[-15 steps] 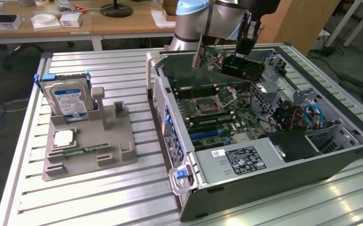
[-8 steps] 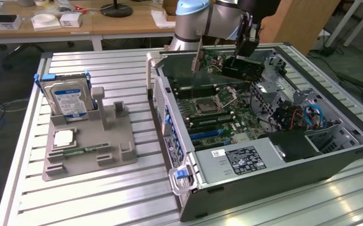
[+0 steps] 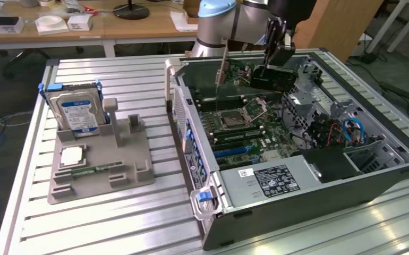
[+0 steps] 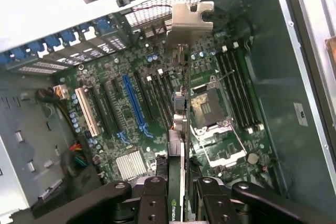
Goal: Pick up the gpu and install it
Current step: 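Insert the gpu into the slot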
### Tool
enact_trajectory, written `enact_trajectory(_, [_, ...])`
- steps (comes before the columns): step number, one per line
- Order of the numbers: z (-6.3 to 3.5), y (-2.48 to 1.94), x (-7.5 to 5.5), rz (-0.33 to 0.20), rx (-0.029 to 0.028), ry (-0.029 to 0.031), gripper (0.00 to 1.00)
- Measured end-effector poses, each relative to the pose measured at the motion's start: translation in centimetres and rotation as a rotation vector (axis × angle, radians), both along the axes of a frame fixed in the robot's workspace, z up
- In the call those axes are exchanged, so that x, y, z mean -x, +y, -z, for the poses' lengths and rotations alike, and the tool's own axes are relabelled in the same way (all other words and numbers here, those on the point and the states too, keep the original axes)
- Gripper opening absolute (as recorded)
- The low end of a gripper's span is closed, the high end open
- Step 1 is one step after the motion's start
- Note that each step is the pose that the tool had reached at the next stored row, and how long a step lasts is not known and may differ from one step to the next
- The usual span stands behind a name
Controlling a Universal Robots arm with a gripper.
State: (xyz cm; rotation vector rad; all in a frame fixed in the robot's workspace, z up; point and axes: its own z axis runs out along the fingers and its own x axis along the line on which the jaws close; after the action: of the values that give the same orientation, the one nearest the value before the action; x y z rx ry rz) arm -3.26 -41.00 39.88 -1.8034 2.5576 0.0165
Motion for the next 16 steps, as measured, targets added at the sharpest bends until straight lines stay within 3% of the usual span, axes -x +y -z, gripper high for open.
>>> enact_trajectory(10, [0.82, -0.02, 0.0, -0.130, 0.0000, 0.0000, 0.26])
enact_trajectory(16, [1.08, -0.15, 0.0, -0.181, 0.0001, -0.0007, 0.26])
